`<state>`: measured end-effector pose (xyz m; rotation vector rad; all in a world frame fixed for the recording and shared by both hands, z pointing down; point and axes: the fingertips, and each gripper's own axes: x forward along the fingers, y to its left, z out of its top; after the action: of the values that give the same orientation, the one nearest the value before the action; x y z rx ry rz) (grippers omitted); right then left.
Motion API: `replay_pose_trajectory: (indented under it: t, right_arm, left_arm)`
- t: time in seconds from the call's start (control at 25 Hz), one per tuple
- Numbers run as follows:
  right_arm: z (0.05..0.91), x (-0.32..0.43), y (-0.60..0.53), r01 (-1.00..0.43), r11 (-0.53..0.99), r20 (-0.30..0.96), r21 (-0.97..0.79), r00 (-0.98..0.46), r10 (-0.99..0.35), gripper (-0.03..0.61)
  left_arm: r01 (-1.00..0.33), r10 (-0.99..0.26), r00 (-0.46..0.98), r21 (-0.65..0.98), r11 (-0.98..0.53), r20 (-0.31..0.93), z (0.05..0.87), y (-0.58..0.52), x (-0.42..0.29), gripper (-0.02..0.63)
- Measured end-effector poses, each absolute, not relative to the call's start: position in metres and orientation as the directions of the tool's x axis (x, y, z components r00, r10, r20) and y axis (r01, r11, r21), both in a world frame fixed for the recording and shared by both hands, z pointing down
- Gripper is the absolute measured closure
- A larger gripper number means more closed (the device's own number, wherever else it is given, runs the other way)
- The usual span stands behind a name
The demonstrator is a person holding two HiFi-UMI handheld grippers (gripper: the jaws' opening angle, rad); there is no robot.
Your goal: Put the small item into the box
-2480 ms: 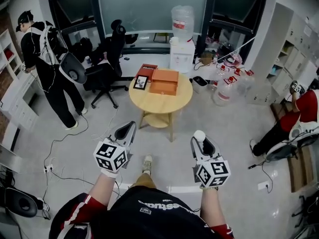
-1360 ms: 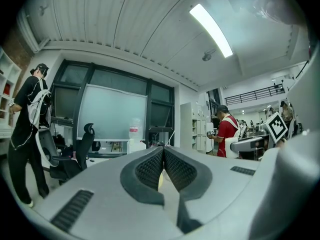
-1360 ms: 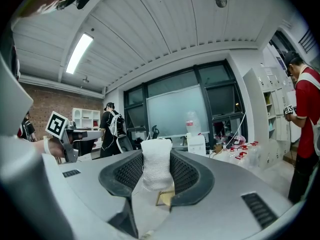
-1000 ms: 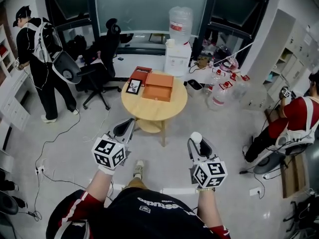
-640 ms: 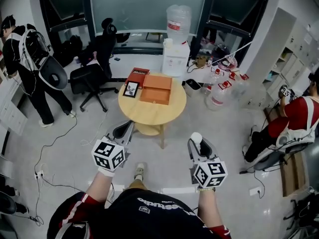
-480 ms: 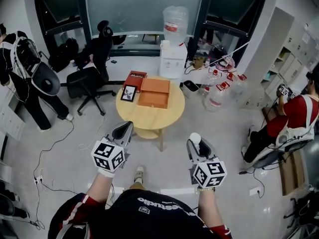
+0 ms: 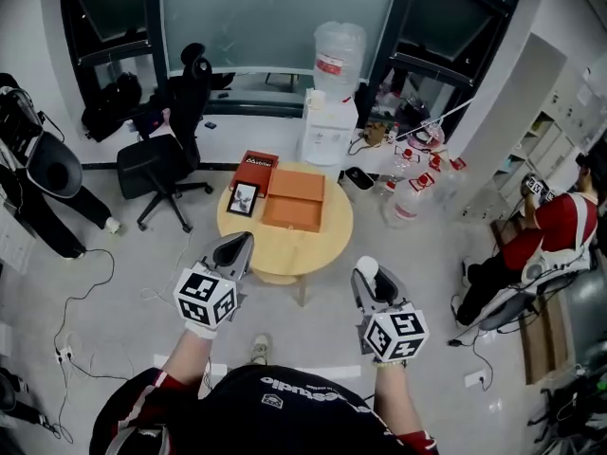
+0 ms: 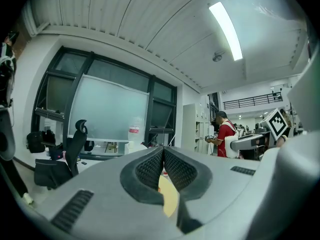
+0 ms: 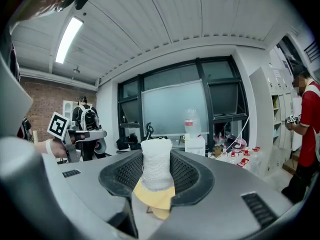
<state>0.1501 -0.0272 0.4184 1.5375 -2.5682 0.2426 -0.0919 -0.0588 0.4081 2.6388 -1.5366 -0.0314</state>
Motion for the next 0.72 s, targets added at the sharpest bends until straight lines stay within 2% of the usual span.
replay_pose_trajectory:
  t: [0.72]
  right_arm:
    - [0.418,0.063,-0.155,-0.887,0.459,0.242,-0.046,-0.456,-0.857,0.396]
  left_arm:
    - [-0.840,-0.842,0.538,0.108,-0.532,0.033,0.412,-0.192,-0.164,0.597]
